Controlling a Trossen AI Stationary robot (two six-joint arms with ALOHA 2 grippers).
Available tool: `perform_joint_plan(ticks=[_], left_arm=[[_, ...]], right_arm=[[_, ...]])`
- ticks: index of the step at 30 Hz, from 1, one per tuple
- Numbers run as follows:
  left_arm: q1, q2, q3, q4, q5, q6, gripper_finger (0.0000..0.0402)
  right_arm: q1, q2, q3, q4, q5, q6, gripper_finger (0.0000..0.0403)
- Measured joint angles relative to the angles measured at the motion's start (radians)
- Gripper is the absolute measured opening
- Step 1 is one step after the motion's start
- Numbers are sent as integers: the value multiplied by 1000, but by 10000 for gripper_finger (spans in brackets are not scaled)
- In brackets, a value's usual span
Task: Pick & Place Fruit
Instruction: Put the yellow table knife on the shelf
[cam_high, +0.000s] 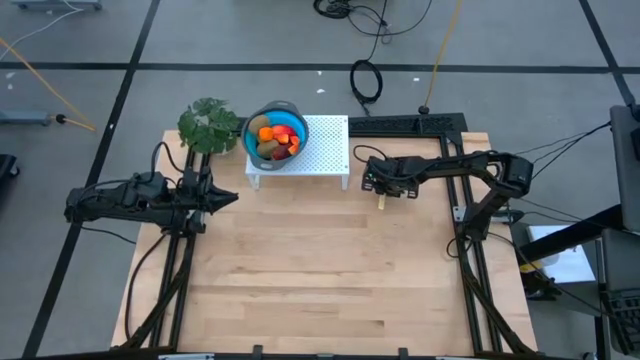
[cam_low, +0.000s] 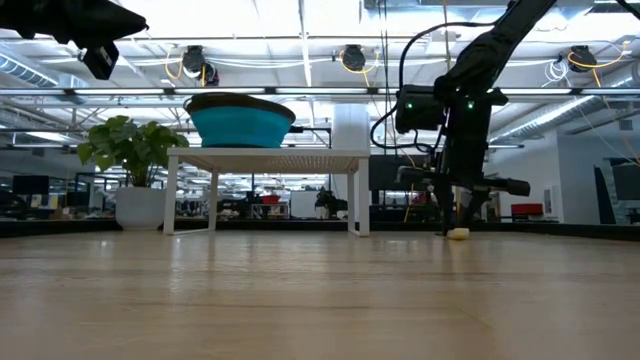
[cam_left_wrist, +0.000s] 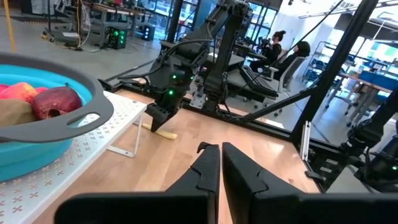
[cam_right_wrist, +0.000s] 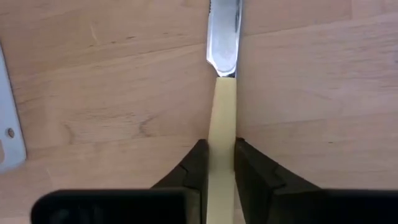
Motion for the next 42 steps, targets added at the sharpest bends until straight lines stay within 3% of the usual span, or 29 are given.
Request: perform_joint_plan(ticks=[8,14,22,29,35,42], left_arm=[[0,0,0,-1,1,0,2],[0,0,0,-2,2,8,14],[0,0,0,-2,2,8,3],[0,0,0,-2,1,27,14],[0,0,0,-3,1,29,19],[0,0,0,-4,0,31,19]], right_arm=[[0,-108,-6,-50,30,10,46],[-1,-226,-5,-40,45,-11,46],[-1,-416,-4,182,34,-180,46],[-2,-530,-2,526,-117,-371,46],[-2,-546,-2,840,-359,-538,46],[0,-519,0,1096,-547,-570,46]])
